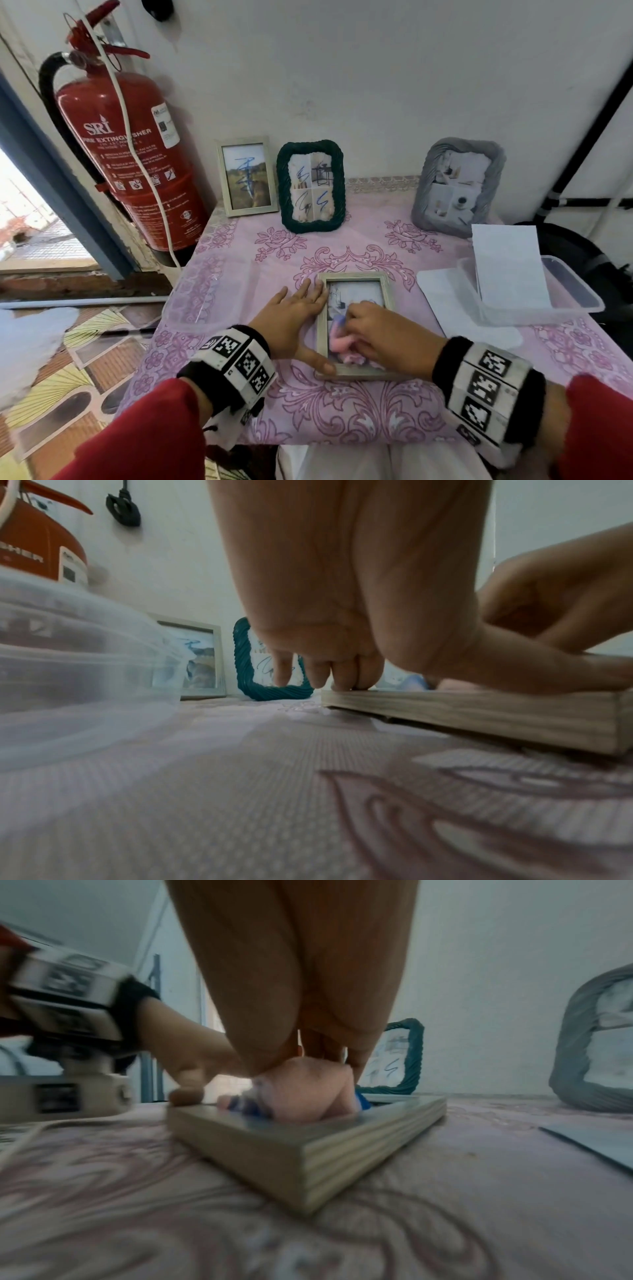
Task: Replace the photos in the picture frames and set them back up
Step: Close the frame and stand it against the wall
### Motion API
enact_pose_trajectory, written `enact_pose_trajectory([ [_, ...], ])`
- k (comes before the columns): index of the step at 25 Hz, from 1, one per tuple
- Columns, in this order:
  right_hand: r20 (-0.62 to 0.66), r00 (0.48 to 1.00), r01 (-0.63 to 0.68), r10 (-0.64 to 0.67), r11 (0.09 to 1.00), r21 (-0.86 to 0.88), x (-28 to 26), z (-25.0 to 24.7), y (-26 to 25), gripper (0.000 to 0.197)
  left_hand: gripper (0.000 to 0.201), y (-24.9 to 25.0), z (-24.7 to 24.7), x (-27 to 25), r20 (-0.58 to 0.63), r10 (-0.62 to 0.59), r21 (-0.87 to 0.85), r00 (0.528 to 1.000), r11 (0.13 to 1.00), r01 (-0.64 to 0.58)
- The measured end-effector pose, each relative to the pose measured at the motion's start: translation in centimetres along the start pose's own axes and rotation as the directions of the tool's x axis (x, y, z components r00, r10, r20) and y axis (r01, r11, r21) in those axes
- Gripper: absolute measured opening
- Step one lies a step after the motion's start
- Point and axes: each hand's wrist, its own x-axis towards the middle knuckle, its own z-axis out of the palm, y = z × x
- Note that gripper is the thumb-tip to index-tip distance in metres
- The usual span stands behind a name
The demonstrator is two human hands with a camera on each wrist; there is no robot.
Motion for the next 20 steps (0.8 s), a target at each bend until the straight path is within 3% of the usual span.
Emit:
enact_pose_trajectory([
  [6, 0.044, 0.996, -0.069, 0.080, 0.975, -0.213, -0.9, -1.2, 0.3, 0.022, 0.123, 0.3, -0.3, -0.1, 0.027, -0.008, -0.011, 1.000, 1.000, 0.008],
  [13, 0.014, 0.964, -0.263, 0.266, 0.958, -0.113, 4.0, -3.1, 3.4, 0.020, 0.123, 0.1, 0.0, -0.2, 0.016, 0.006, -0.064, 1.000, 0.998, -0.005],
  [20, 0.050, 0.998, -0.045, 0.050, 0.995, -0.087, 3.7, -1.3, 3.0, 0.026, 0.123, 0.2, 0.0, 0.1, 0.024, 0.008, -0.073, 1.000, 0.997, -0.006],
])
